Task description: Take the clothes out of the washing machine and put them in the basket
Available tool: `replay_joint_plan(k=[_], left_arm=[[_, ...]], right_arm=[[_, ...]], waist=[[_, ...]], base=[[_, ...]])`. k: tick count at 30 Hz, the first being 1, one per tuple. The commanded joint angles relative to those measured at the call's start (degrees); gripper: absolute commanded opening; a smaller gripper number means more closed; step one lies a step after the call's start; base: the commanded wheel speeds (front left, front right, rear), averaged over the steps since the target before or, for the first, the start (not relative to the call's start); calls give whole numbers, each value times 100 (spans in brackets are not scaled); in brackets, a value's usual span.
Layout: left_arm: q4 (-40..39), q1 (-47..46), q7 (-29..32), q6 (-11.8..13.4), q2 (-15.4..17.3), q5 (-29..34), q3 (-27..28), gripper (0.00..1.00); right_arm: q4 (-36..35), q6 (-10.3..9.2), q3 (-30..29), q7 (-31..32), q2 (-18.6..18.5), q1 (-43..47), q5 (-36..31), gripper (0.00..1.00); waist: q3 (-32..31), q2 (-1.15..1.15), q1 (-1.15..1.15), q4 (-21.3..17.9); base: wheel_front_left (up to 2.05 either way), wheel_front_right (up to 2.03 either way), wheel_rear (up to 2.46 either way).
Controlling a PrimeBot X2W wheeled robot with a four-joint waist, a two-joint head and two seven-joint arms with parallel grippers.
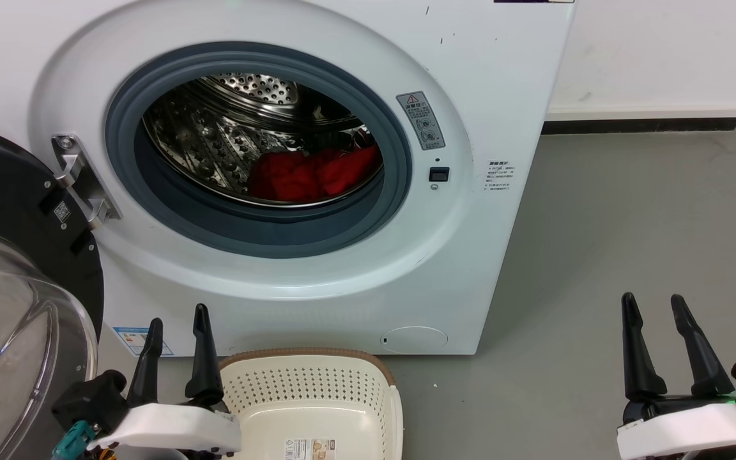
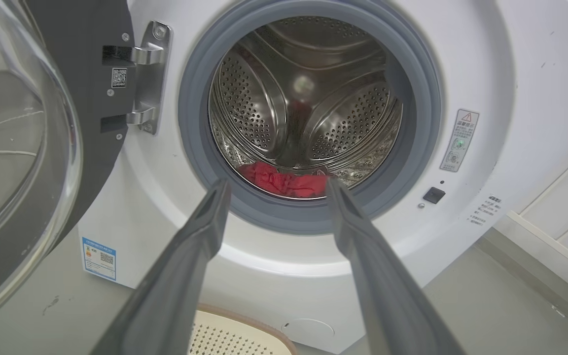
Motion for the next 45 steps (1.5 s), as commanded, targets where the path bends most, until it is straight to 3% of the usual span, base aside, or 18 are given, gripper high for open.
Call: replay_joint_plan(k=[1, 45], left_arm=[[-97, 1, -59, 22, 26, 184, -25, 100], [-65, 396, -579, -16, 34, 2149, -81, 100]], right_arm=[[-118, -2, -5, -68, -25, 22, -205, 100], [-564, -3, -2, -602, -23, 449, -1671, 100]], waist=[[2, 0, 0, 2], [23, 0, 0, 4]], base=[[0, 0, 0], [0, 0, 0]])
